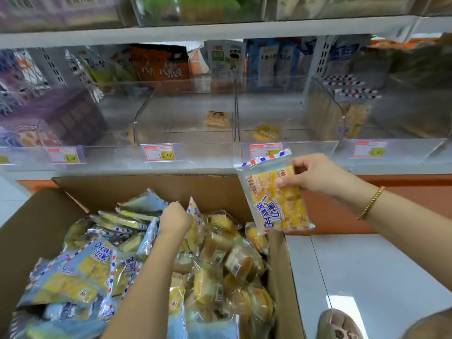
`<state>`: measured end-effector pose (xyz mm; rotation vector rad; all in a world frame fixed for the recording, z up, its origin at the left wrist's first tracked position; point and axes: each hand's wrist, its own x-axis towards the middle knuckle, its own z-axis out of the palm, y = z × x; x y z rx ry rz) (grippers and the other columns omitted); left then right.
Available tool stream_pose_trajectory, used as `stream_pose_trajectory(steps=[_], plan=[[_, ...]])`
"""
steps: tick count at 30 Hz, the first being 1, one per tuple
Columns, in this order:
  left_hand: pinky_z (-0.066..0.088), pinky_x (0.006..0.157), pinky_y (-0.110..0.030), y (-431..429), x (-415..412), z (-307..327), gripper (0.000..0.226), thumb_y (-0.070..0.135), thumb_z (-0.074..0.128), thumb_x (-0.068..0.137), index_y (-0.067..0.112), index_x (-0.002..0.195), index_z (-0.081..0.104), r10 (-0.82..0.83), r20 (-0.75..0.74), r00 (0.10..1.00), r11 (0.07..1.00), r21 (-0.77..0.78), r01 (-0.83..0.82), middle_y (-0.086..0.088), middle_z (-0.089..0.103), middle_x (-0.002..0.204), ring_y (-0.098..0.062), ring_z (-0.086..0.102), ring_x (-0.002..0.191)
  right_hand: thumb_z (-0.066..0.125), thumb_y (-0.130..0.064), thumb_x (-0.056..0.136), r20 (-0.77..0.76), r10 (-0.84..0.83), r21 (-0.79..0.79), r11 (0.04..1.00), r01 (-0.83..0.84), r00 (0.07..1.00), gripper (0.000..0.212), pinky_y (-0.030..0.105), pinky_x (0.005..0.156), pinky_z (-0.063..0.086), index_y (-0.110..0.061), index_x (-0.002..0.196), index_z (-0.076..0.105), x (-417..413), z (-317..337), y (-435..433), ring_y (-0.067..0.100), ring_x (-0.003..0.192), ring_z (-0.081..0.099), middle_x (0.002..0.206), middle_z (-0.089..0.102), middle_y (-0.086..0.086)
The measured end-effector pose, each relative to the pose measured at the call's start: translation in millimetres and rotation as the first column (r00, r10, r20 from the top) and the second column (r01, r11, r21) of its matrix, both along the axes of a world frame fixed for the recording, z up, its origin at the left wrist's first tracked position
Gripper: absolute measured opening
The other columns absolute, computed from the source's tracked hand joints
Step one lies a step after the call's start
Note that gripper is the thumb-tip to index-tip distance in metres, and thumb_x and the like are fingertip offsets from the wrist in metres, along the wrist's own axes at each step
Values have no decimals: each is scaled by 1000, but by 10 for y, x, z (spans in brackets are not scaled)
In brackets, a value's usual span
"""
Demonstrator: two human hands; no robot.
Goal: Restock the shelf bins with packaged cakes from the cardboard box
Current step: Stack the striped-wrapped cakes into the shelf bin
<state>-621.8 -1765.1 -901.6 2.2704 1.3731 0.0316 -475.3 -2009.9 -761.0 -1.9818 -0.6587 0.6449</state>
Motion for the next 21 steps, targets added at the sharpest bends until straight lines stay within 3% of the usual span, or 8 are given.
stream_pose_trajectory(steps=[2,4,6,9,11,13,16,21], plan=[[46,61,-24,46,-153,220,13,7,52,92,3,87,63,-17,21,1000,996,-85,19,-6,60,73,-28,60,80,78,-8,76,-43,-26,41,999,28,999,17,14,57,53,-20,87,70,-29,8,-103,1,65,68,73,73,-9],[52,56,-23,60,-313,478,13,2,59,89,5,76,59,30,208,978,953,-300,34,-3,51,64,-21,53,65,77,-8,76,-101,-48,99,993,58,994,16,20,66,58,-15,89,71,-78,4,-217,8,71,70,81,75,-1],[45,41,-18,-2,-533,724,20,-2,61,88,4,70,54,141,378,915,865,-497,73,-5,48,56,-15,45,49,77,-8,76,-124,-42,153,986,61,991,17,21,66,58,-14,90,71,-117,16,-308,9,73,71,82,76,1],[47,50,-18,-208,-737,905,16,3,59,91,6,77,52,168,493,853,770,-606,198,-2,44,58,-8,41,45,75,-5,76,-158,-40,225,972,76,987,18,19,61,57,-13,91,70,-141,60,-373,6,68,70,75,75,-2],[52,58,-22,-408,-770,887,14,2,57,92,6,79,53,250,578,777,740,-632,231,-4,48,64,-10,47,54,71,-3,77,-282,-51,286,949,134,958,20,22,62,58,-4,97,69,-149,57,-378,10,68,70,82,74,4],[54,58,-22,-647,-739,869,14,-1,55,91,5,79,53,393,651,649,681,-681,270,-6,54,69,-12,52,59,66,1,81,-481,-68,313,918,244,874,15,21,61,58,2,96,66,-172,29,-359,12,67,69,85,72,10],[54,52,-19,-1001,-595,833,15,-5,51,92,6,82,51,554,670,494,586,-735,340,-7,56,73,-10,58,54,55,6,89,-762,-66,288,857,428,644,10,21,52,57,1,84,62,-230,-32,-333,11,54,68,66,71,8],[54,52,-17,-1379,-353,852,18,-4,47,94,9,82,50,653,646,395,480,-757,443,-1,63,66,-5,62,52,52,6,92,-877,-38,309,718,623,479,12,23,46,55,-1,84,59,-309,-142,-321,12,50,68,63,70,9]])
